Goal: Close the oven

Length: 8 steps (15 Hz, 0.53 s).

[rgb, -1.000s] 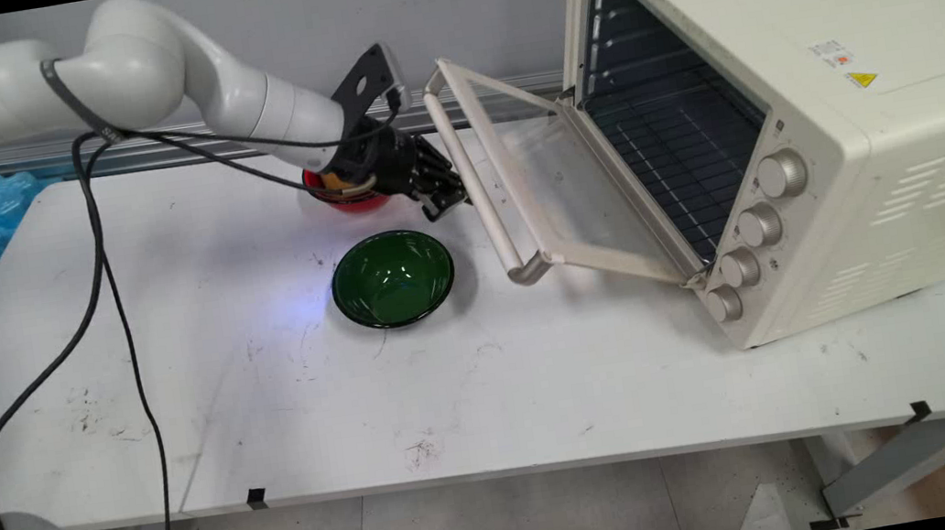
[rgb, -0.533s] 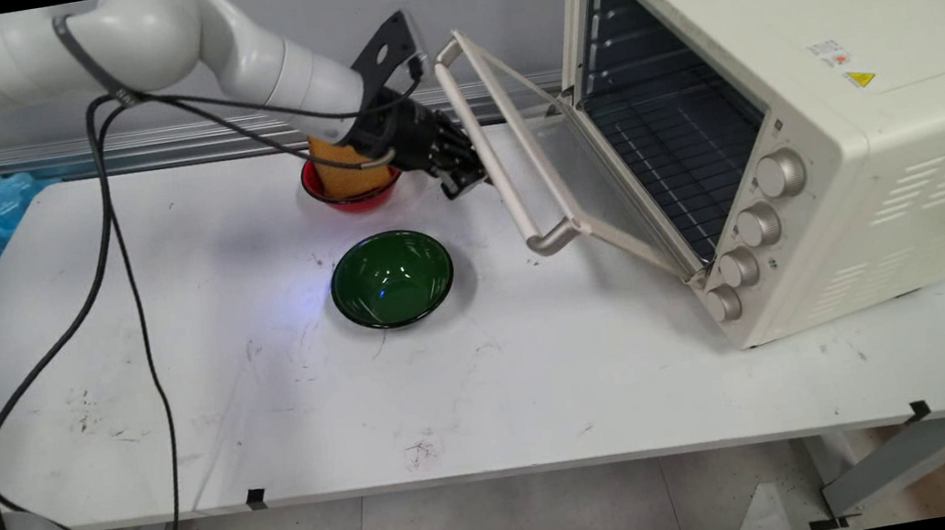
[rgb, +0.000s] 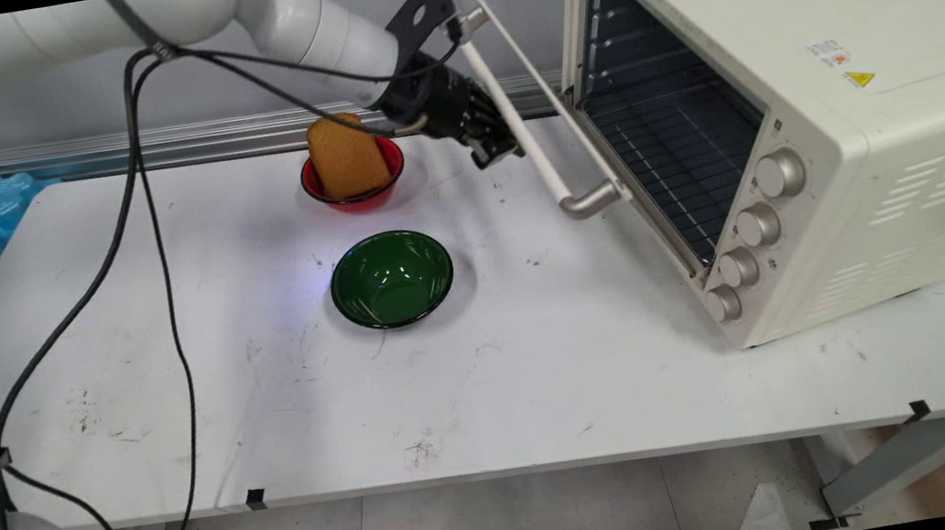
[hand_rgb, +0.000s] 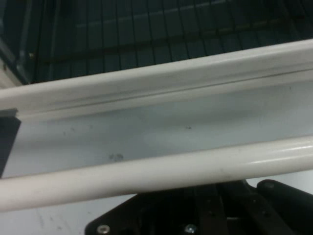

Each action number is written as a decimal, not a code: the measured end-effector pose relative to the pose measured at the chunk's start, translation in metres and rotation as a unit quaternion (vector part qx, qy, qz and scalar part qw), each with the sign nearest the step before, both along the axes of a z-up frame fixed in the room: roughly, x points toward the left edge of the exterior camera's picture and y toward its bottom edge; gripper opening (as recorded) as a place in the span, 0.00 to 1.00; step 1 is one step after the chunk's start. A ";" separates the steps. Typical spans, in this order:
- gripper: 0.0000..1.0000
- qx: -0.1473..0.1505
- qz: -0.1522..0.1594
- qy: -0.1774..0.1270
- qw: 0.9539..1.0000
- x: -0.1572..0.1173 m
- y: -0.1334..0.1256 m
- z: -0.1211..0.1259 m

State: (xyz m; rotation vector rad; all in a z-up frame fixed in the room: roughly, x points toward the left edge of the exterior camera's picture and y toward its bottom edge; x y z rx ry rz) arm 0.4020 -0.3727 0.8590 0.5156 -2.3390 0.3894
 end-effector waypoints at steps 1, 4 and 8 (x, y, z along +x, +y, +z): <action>0.00 -0.001 -0.001 -0.002 1.000 -0.003 -0.003 0.003; 0.00 -0.003 -0.006 -0.009 1.000 -0.010 -0.010 0.010; 0.00 -0.003 -0.010 -0.022 1.000 -0.013 -0.015 0.018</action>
